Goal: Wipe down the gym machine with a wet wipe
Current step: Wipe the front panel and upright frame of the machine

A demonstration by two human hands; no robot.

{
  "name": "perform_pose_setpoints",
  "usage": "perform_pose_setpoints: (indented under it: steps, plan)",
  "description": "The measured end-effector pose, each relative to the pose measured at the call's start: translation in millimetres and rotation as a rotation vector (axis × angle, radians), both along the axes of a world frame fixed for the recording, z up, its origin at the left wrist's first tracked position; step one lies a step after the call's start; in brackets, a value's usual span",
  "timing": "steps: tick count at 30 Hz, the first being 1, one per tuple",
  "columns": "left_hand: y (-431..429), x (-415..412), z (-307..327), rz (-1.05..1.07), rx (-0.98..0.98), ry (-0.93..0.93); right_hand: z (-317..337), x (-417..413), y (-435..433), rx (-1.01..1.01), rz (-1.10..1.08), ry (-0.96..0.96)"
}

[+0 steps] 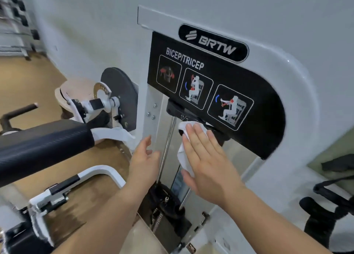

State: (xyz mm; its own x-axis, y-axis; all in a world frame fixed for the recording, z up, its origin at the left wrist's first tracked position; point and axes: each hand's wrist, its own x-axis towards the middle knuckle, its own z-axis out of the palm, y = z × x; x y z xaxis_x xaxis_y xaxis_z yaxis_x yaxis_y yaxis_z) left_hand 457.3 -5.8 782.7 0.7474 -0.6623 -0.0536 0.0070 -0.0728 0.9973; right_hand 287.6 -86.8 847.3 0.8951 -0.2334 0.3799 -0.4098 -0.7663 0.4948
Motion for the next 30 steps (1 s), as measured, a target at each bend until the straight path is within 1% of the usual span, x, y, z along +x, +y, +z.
perform_pose_setpoints:
  steps: [3, 6, 9, 12, 16, 19, 21, 24, 25, 27, 30]
  plan:
    - [-16.5, 66.7, -8.4, -0.061, 0.116, -0.093, 15.5, 74.9, -9.0, -0.011, 0.009, 0.02]
    - [-38.2, 116.8, -9.2, -0.137, 0.125, -0.162, 37.7, 144.2, -31.0, -0.063, 0.02, 0.068]
    - [-64.2, 147.7, 1.3, -0.222, 0.096, -0.298, 61.7, 197.9, -58.8, -0.143, -0.022, 0.117]
    - [-89.1, 169.2, 14.4, -0.293, 0.068, -0.402, 91.5, 236.0, -85.1, -0.261, -0.122, 0.149]
    - [-115.5, 187.3, 25.3, -0.375, 0.036, -0.515, 131.5, 268.1, -113.5, -0.435, -0.308, 0.191]
    - [-118.2, 190.0, 17.4, -0.38, 0.031, -0.548, 131.5, 286.3, -118.5, -0.473, -0.347, 0.231]
    - [-116.2, 192.0, 8.9, -0.394, -0.002, -0.55, 115.2, 292.1, -118.0, -0.461, -0.313, 0.345]
    - [-114.3, 198.6, 2.5, -0.441, -0.018, -0.528, 90.9, 288.3, -120.3, -0.455, -0.202, 0.59]
    - [-114.2, 201.1, 1.1, -0.453, -0.022, -0.53, 92.7, 287.1, -120.8, -0.457, -0.178, 0.624]
    - [-113.7, 204.6, -1.8, -0.474, -0.037, -0.549, 111.7, 286.1, -120.5, -0.488, -0.185, 0.587]
    - [-115.8, 207.0, -6.5, -0.512, -0.046, -0.541, 146.1, 284.8, -120.1, -0.514, -0.302, 0.35]
